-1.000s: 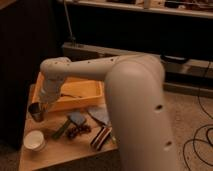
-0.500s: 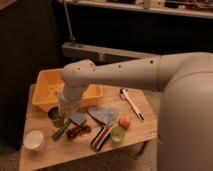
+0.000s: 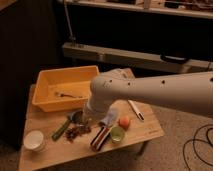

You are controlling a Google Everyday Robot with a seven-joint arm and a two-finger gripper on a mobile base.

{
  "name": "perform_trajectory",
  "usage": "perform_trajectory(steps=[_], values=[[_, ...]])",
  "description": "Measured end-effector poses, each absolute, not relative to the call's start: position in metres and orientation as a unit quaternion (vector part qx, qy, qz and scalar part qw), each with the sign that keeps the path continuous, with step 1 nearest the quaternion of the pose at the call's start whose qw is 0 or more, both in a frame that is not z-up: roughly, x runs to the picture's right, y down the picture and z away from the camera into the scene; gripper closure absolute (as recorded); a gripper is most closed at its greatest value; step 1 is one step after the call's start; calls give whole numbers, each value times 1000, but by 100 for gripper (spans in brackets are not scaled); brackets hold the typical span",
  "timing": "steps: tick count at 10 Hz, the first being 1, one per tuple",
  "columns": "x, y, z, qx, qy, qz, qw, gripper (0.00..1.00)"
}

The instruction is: Stack cups into tray

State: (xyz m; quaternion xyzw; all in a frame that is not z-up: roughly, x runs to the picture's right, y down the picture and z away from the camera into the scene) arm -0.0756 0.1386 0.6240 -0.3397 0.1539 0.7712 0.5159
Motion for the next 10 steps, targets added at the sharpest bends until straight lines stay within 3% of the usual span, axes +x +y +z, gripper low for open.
perform_trajectory(steps=[10], values=[[-77, 138, 625, -342, 155, 771, 515, 100]])
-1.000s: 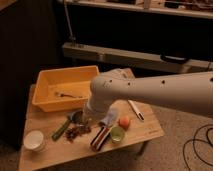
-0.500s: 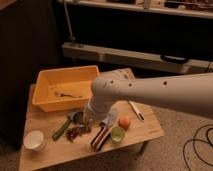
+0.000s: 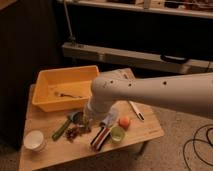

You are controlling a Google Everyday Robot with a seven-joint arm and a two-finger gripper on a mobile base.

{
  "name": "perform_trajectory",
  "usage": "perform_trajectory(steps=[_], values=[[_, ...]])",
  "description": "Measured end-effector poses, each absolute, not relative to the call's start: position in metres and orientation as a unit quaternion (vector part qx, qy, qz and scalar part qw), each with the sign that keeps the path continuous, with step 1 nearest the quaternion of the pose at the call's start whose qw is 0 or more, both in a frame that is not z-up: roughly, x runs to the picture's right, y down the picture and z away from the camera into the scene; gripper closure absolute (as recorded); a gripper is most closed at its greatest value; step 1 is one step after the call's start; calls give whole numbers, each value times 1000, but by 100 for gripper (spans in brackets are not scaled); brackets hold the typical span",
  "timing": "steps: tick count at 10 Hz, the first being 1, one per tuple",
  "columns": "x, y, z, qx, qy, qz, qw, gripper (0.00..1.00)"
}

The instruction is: Stack cups into tray

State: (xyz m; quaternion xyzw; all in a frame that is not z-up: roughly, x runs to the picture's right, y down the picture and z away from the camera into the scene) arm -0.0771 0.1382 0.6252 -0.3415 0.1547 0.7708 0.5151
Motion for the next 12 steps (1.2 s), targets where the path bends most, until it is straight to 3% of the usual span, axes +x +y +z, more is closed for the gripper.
perform_trajectory(steps=[7, 12], values=[[11, 75, 665, -375, 176, 786, 459, 100], [58, 96, 651, -381, 188, 792, 439, 100]])
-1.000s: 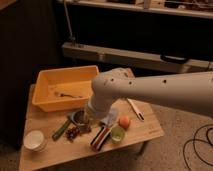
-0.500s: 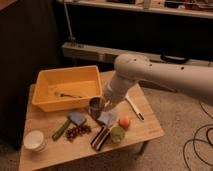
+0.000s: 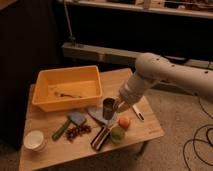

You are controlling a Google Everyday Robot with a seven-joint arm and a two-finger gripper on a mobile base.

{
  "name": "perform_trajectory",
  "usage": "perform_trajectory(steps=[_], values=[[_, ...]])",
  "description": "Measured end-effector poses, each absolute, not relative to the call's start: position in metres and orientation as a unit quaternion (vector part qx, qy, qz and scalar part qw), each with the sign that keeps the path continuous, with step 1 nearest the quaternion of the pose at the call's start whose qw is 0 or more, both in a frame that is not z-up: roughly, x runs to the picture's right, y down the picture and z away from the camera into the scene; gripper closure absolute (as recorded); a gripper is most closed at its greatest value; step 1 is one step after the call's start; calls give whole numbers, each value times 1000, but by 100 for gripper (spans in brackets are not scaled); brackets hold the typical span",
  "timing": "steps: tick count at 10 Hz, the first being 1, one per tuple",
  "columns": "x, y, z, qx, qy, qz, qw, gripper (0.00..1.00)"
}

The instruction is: Stack cups into tray

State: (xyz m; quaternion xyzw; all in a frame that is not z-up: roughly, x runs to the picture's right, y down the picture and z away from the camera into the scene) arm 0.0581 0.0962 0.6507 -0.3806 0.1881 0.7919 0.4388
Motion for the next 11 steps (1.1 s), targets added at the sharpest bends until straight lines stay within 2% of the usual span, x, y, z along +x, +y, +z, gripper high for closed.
perform_trajectory(steps=[4, 9, 11], values=[[99, 153, 660, -396, 256, 794, 383, 100], [116, 173, 637, -408, 283, 786, 368, 100], [114, 179, 643, -410, 279, 789, 363, 100]])
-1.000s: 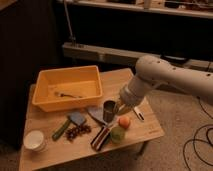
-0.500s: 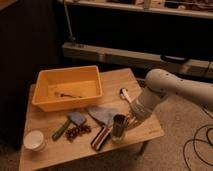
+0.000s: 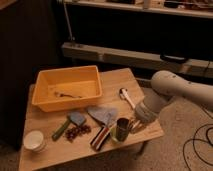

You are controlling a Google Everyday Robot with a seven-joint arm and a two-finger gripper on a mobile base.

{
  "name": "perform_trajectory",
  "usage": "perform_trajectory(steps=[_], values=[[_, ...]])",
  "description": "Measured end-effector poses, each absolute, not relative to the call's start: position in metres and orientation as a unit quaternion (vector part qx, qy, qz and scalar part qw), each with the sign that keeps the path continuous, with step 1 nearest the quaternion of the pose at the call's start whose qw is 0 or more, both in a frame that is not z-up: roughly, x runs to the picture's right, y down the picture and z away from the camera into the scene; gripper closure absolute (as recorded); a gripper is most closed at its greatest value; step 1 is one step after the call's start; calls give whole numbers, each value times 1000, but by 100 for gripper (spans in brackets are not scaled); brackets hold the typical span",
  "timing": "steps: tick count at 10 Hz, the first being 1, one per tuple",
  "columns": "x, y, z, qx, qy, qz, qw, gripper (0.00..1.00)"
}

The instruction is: Stack cups into tray

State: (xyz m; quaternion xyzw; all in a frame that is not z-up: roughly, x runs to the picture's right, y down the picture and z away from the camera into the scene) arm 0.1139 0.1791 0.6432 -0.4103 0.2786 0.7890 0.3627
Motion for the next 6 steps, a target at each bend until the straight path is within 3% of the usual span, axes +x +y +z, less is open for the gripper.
perform_trajectory(steps=[6], values=[[101, 187, 674, -393, 288, 797, 357, 100]])
